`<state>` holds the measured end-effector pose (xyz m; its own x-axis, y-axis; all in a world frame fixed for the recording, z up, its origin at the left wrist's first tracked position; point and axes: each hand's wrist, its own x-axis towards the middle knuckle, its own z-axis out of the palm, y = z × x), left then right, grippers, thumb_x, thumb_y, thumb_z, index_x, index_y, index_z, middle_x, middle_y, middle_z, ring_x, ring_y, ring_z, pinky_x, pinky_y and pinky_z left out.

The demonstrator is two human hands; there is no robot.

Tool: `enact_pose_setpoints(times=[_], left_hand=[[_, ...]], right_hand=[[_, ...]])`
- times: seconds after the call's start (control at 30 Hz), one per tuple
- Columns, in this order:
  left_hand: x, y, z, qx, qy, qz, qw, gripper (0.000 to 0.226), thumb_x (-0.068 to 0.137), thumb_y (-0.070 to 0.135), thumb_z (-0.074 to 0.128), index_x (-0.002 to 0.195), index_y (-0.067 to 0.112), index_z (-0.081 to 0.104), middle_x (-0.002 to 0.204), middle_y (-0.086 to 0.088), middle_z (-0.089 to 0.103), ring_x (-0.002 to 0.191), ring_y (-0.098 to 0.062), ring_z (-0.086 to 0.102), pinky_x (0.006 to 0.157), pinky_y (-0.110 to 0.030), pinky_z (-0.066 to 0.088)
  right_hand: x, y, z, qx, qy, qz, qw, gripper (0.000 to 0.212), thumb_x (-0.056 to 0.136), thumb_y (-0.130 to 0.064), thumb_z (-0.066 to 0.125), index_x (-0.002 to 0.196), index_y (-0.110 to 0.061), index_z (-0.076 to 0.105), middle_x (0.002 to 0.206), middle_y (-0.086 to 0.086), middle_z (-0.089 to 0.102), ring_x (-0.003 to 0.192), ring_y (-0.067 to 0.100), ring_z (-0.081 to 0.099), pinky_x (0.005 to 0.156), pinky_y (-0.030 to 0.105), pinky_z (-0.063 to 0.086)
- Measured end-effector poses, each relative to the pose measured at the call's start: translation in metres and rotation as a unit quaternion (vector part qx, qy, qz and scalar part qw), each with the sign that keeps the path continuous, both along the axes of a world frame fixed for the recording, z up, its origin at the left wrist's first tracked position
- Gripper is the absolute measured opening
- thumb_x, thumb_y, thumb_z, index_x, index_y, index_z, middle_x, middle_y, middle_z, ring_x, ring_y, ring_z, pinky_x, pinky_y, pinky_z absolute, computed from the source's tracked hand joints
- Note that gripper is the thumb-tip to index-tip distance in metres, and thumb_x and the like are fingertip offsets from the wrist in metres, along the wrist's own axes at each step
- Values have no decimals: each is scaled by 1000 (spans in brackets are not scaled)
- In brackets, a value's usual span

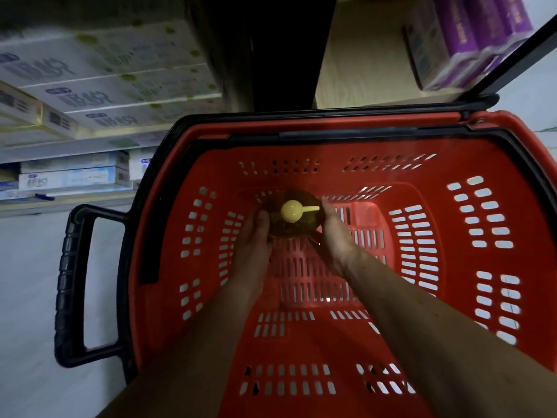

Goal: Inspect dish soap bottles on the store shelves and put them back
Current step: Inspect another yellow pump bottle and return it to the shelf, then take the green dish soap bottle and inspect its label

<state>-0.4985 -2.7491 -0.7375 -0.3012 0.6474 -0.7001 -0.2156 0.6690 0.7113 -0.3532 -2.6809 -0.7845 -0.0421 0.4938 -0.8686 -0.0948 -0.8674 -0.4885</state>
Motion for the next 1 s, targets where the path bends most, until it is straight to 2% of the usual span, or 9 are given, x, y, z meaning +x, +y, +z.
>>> enact_pose_setpoints(times=[0.07, 0.13, 0.23, 0.33, 0.4, 0.47, 0.6, 0.8, 1.0], left_hand=[[-1, -2, 0, -10, -7, 13, 1000, 19, 92, 75, 54, 109, 82, 58, 127, 42, 65, 122, 6, 63, 107, -33, 51], [-2, -2, 7, -8, 1, 3, 1000, 45, 88, 80, 53, 132, 69, 56, 154, 22, 56, 141, -11, 53, 119, -44, 42], [-3, -1, 9, -14, 3, 7, 1000, 34, 92, 75, 56, 125, 68, 62, 146, 20, 61, 135, -10, 57, 107, -38, 47], [-7, 4, 9, -42, -18, 21, 999, 15, 105, 55, 59, 111, 65, 68, 127, 22, 67, 123, -8, 63, 88, -29, 51], [-6, 8, 19, -59, 10, 6, 998, 32, 108, 51, 56, 140, 51, 61, 144, 11, 64, 134, -18, 60, 103, -39, 52], [-7, 8, 26, -66, 36, -10, 997, 51, 111, 52, 51, 159, 37, 48, 161, 3, 53, 146, -25, 51, 121, -50, 42], [-14, 11, 58, -76, 126, -66, 987, 51, 114, 43, 48, 162, 25, 46, 167, -4, 47, 152, -26, 44, 113, -32, 33], [-25, 6, 188, 1, 284, -236, 929, 43, 114, 37, 49, 154, 24, 56, 156, -2, 59, 141, -21, 56, 109, -27, 38], [-4, -16, 405, 101, 342, -309, 882, 42, 109, 53, 46, 147, 40, 58, 145, 15, 58, 127, 1, 50, 105, -25, 38]], right_hand=[[0, -3, 0, 0, -9, 12, 1000, 48, 102, -71, 45, 84, -47, 83, 88, -17, 80, 118, 16, 65, 107, 37, 48], [-1, -4, 3, -5, -9, 6, 1000, 45, 101, -70, 48, 92, -43, 82, 97, -14, 82, 120, 18, 66, 107, 39, 49], [-3, -1, 11, -10, -12, 6, 1000, 40, 101, -69, 48, 106, -37, 72, 133, 0, 74, 134, 24, 60, 120, 47, 41], [-1, 1, 13, -1, -32, 6, 999, 36, 103, -64, 50, 103, -36, 72, 113, -8, 76, 127, 25, 64, 114, 44, 46], [3, 3, 18, 14, -53, 19, 998, 38, 106, -59, 51, 114, -30, 73, 106, -9, 77, 119, 24, 68, 105, 40, 52], [8, 4, 26, 37, -77, 49, 995, 45, 109, -52, 49, 134, -21, 70, 127, 1, 75, 127, 28, 65, 114, 46, 48], [25, 8, 65, 78, -139, 118, 980, 42, 113, -40, 47, 144, -14, 62, 144, 13, 66, 137, 38, 59, 121, 55, 42], [64, -2, 210, 205, -214, 240, 925, 17, 110, -33, 54, 107, -28, 69, 113, 1, 74, 101, 20, 66, 80, 26, 44], [118, -30, 442, 321, -230, 270, 878, 25, 111, -36, 53, 128, -26, 67, 118, -15, 71, 108, 0, 62, 83, -2, 35]])
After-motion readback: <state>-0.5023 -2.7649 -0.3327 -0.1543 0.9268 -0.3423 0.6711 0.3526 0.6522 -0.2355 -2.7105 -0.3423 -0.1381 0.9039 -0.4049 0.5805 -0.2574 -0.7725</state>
